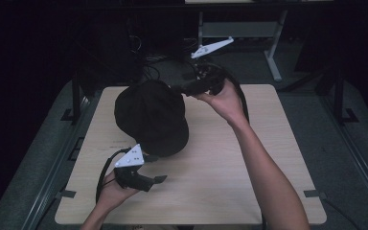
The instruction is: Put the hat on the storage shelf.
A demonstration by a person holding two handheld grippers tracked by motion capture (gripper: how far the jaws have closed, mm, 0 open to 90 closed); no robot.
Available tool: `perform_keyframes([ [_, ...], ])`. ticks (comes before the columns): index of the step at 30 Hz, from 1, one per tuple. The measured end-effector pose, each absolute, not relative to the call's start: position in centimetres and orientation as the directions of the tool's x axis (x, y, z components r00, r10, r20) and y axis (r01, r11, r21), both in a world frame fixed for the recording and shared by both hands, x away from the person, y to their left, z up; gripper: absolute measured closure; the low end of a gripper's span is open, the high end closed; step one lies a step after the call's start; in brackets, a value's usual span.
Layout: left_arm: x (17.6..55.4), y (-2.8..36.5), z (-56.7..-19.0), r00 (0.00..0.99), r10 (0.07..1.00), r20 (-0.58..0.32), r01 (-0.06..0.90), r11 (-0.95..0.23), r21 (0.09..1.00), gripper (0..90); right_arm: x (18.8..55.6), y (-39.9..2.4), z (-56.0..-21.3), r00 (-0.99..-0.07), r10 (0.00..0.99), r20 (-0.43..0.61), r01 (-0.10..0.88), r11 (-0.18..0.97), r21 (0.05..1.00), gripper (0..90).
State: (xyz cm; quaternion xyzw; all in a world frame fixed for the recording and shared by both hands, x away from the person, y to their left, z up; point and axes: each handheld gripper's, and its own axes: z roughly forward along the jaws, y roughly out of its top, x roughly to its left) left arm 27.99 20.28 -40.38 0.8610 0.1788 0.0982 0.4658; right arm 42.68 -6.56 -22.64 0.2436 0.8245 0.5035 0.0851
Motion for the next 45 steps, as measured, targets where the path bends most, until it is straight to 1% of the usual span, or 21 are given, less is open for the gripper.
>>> perform_keyframes([
  [10,27.8,20.3,-40.3,0.914,0.407,0.004,0.215,-0.491,0.844,25.9,40.3,-11.9,-24.3,-0.837,0.534,0.117,0.335,0.332,0.882,28.6],
  [18,27.7,20.3,-40.2,0.917,0.399,0.011,0.210,-0.505,0.838,25.8,38.6,-15.4,-25.7,-0.806,0.576,0.134,0.361,0.300,0.883,27.5],
  [24,27.4,20.4,-40.1,0.914,0.405,0.010,0.211,-0.497,0.842,25.7,37.2,-17.6,-27.0,-0.791,0.597,0.134,0.375,0.300,0.877,26.9],
  [32,27.4,20.4,-40.1,0.913,0.407,0.013,0.209,-0.498,0.841,25.7,34.9,-20.8,-29.7,-0.764,0.627,0.152,0.414,0.295,0.861,26.7],
  [37,27.4,20.5,-40.1,0.915,0.403,0.022,0.203,-0.507,0.838,25.7,33.7,-22.2,-31.8,-0.747,0.642,0.172,0.440,0.283,0.852,26.2],
  [39,27.3,20.5,-40.1,0.913,0.408,0.011,0.214,-0.501,0.839,25.6,33.2,-22.7,-32.7,-0.737,0.649,0.189,0.456,0.272,0.847,26.0],
  [45,27.3,20.7,-40.2,0.911,0.412,0.007,0.219,-0.499,0.838,25.6,31.4,-24.0,-35.4,-0.716,0.670,0.197,0.477,0.263,0.838,25.5],
])
